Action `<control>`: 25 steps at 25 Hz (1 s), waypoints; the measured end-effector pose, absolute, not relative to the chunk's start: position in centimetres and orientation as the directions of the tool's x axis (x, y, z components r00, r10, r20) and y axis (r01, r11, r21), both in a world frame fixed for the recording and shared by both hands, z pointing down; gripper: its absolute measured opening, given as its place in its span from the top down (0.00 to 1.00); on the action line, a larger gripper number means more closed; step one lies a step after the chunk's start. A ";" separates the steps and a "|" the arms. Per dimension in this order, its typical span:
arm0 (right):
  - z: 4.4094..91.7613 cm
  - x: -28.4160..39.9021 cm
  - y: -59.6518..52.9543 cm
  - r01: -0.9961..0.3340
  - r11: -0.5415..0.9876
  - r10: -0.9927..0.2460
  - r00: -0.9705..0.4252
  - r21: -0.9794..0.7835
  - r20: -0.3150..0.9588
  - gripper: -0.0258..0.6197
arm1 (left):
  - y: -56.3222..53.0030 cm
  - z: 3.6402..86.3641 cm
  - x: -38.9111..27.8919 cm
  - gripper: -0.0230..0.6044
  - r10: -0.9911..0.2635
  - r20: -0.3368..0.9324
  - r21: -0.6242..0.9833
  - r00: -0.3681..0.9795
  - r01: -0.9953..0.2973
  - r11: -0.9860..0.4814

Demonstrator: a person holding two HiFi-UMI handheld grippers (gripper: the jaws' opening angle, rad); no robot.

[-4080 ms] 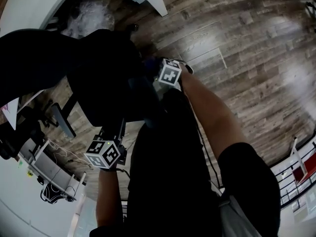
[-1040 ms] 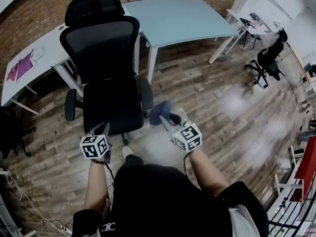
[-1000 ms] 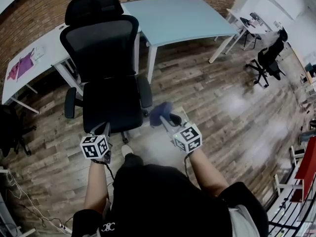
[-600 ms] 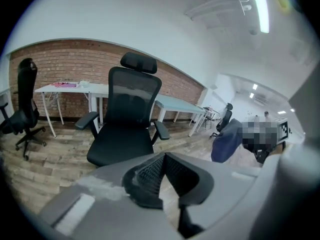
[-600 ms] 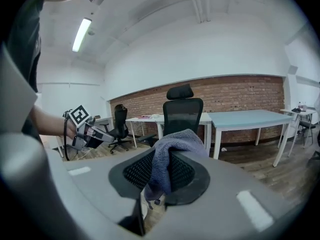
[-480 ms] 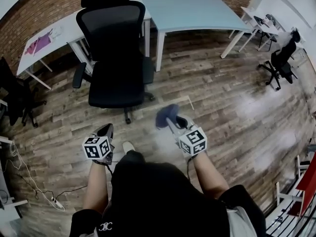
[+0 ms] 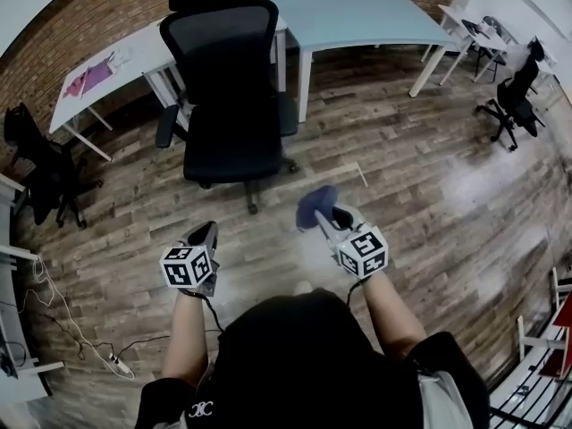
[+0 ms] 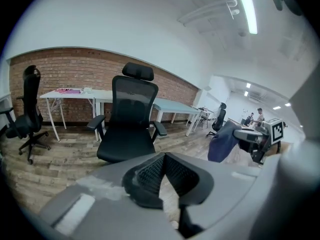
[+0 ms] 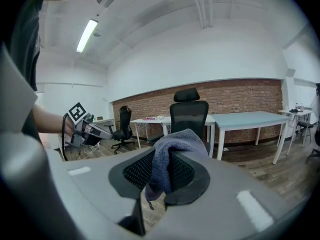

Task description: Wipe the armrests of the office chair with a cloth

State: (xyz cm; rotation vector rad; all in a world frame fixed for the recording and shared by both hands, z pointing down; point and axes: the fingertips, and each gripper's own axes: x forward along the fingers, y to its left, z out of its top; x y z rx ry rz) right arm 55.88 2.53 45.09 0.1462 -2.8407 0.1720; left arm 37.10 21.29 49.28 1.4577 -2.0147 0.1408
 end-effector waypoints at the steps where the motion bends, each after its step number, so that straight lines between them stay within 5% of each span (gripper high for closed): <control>1: 44.9 56.1 3.6 -0.123 0.987 -0.088 -0.951 -0.100 0.295 0.85 | 22.7 49.3 37.3 0.95 -0.816 0.549 0.275 -0.181 -0.883 0.381; 12: 43.8 56.4 19.6 -0.237 0.968 -0.207 -0.937 -0.078 0.282 0.85 | 42.0 53.3 36.3 0.95 -0.805 0.560 0.330 -0.195 -0.839 0.433; 16: 42.9 56.3 24.5 -0.232 0.972 -0.211 -0.938 -0.046 0.275 0.85 | 47.0 53.7 35.6 0.95 -0.775 0.587 0.224 -0.234 -0.873 0.433; 25: 42.5 57.2 26.6 -0.290 0.956 -0.266 -0.919 -0.042 0.290 0.86 | 50.6 53.4 34.9 0.95 -0.796 0.551 0.302 -0.249 -0.830 0.469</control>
